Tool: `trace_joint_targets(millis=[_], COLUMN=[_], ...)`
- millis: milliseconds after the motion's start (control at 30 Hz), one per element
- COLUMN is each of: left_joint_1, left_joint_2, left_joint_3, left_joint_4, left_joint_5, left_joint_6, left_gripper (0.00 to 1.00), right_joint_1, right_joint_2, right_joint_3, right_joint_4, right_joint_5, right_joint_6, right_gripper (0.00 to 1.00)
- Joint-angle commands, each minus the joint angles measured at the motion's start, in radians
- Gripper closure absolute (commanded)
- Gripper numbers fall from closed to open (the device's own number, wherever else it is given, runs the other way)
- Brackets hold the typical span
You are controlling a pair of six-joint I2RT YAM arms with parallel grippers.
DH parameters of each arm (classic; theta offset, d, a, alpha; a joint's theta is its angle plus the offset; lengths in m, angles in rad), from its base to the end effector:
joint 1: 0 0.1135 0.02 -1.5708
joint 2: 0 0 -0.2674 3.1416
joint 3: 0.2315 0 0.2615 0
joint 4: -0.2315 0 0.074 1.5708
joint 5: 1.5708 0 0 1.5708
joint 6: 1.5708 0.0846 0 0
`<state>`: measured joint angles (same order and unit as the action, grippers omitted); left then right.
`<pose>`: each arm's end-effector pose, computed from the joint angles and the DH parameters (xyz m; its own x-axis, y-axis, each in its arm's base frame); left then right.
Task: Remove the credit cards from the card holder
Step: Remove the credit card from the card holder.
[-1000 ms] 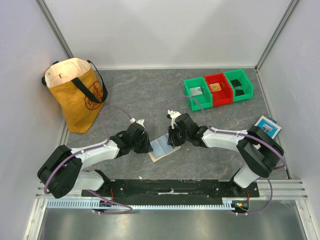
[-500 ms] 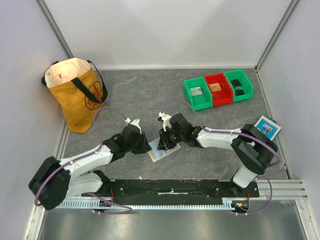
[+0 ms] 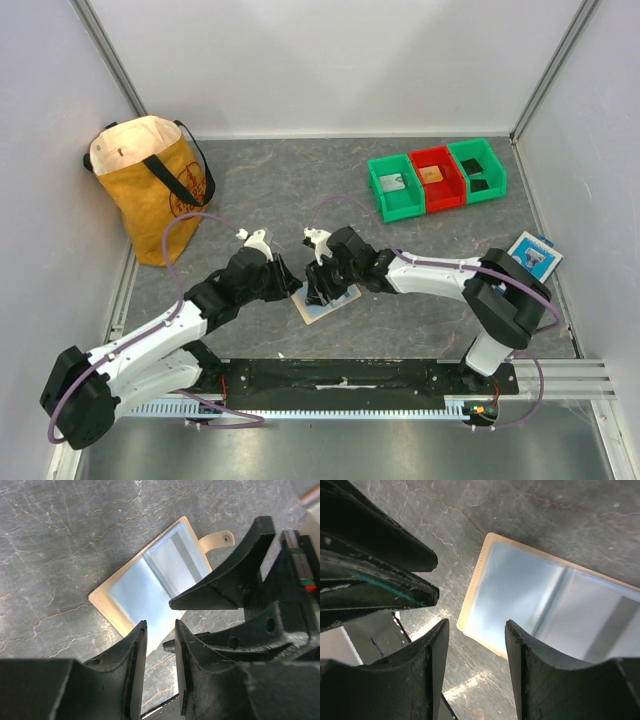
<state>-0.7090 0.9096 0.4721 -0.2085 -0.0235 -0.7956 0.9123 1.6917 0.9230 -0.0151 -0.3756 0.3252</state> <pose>0.1822 -0.1537 0.1756 -0.7745 -0.2764 -0.5689 0.1192 0.8196 -0.5605 0.2111 0.3235 0.1373 -0.6952 -0.4129 -0.5884 -0.7098 0.5231 0.4717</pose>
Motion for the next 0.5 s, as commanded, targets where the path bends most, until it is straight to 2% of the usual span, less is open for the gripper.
trace_joint_targets(millis=[0, 100, 467], left_joint_1=[-0.003, -0.003, -0.003], left_joint_2=[0.043, 0.093, 0.316], left_joint_3=[0.063, 0.080, 0.062], left_joint_4=[0.035, 0.058, 0.109], left_joint_5=[0.019, 0.072, 0.094], left_joint_6=[-0.021, -0.016, 0.030], left_gripper=[0.64, 0.64, 0.64], right_joint_1=[-0.007, -0.036, -0.072], right_joint_2=[-0.107, -0.132, -0.109], right_joint_3=[0.047, 0.028, -0.041], right_joint_4=[-0.095, -0.134, -0.134], right_joint_5=[0.170, 0.277, 0.409], right_joint_6=[-0.070, -0.080, -0.064], right_gripper=[0.45, 0.46, 0.45])
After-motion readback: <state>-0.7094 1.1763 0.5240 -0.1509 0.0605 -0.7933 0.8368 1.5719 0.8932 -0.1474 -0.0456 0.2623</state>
